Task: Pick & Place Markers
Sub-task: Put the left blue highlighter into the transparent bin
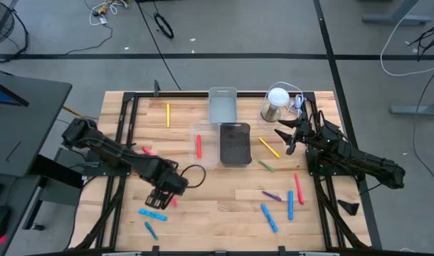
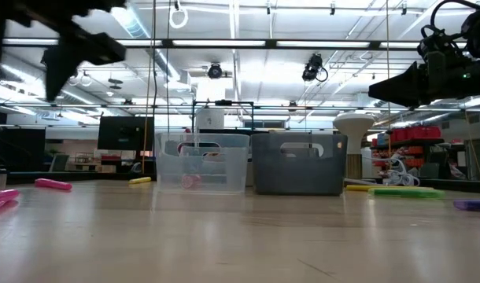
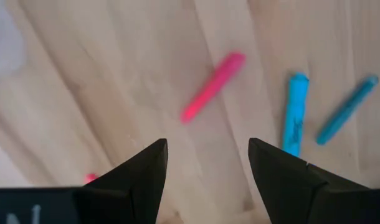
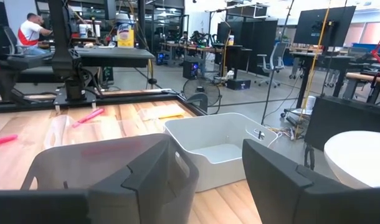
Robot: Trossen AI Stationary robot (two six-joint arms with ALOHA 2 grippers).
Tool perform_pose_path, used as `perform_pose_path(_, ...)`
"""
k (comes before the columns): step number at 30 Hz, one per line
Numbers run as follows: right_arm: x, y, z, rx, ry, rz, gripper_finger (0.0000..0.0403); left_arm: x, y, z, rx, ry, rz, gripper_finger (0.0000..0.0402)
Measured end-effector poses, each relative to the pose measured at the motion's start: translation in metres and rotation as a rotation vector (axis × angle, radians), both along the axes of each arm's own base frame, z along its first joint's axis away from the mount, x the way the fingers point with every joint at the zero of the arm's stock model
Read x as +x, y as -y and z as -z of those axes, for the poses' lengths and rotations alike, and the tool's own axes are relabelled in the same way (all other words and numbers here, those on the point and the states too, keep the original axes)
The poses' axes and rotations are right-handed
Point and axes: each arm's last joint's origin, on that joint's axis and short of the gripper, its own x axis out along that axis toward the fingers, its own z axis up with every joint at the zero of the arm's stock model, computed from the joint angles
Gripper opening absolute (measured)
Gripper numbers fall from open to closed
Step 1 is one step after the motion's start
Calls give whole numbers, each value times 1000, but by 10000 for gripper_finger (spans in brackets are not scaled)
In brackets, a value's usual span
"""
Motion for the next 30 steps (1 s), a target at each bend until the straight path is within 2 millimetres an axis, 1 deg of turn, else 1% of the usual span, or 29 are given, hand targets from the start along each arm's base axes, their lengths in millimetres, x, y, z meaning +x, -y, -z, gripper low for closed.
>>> perform_pose_path(4, 0, 0, 0, 0, 0, 0, 208, -22, 7, 7, 1, -14, 6, 232)
perform_pose_path(7, 0, 0, 0, 0, 0, 0, 208, -39, 11, 16, 17, -43, -4, 232)
perform_pose_path(12, 0, 0, 0, 0, 1, 0, 208, -62, 20, 28, 15, -51, -11, 232)
perform_pose_path(16, 0, 0, 0, 0, 0, 0, 208, -79, 31, 36, -3, -40, -18, 232)
perform_pose_path(20, 0, 0, 0, 0, 0, 0, 208, -91, 46, 42, -32, -21, 12, 232)
perform_pose_path(24, 0, 0, 0, 0, 0, 0, 208, -98, 58, 50, -100, 21, 4, 232)
perform_pose_path(30, 0, 0, 0, 0, 1, 0, 208, -99, 61, 52, -126, 15, -38, 232)
